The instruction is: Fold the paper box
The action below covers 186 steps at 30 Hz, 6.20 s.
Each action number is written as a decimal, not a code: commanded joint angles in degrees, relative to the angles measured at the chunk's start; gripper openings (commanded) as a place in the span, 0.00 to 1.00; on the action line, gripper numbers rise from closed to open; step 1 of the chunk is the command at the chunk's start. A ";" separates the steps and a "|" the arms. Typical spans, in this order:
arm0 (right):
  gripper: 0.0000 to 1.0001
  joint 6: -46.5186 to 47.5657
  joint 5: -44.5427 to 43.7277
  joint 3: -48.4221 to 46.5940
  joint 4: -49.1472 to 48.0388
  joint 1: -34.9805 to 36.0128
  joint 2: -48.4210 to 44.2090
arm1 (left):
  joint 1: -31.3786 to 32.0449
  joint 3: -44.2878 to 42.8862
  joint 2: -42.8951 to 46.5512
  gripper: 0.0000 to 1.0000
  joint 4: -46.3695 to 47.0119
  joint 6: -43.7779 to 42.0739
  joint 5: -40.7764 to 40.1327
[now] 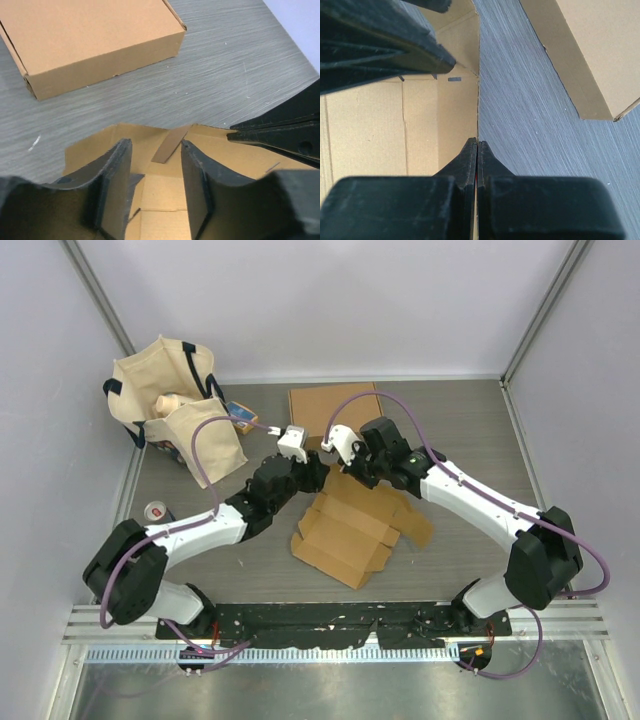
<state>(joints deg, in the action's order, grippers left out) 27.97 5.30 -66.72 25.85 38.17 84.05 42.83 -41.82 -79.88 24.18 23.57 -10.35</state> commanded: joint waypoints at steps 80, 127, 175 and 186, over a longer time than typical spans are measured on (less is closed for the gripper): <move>0.37 -138.71 -16.81 13.98 -17.49 -2.49 -2.58 | 11.49 10.71 -1.60 0.00 28.90 0.86 -29.99; 0.02 -129.39 -20.42 37.54 -49.22 -4.07 -9.52 | 4.55 4.38 -14.42 0.00 -18.82 36.44 -4.25; 0.02 -129.13 -20.86 37.62 -46.14 -3.81 -6.53 | -1.26 -17.51 -9.59 0.01 -32.71 18.52 3.93; 0.02 -127.55 -22.88 41.75 -49.13 -2.40 -6.53 | -0.82 -15.75 -11.35 0.00 -27.35 24.15 8.33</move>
<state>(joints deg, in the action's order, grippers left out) -101.78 -16.88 -27.51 -21.56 34.70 77.32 41.89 -57.30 -90.45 -9.74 44.86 -3.90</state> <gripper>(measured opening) 0.047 0.011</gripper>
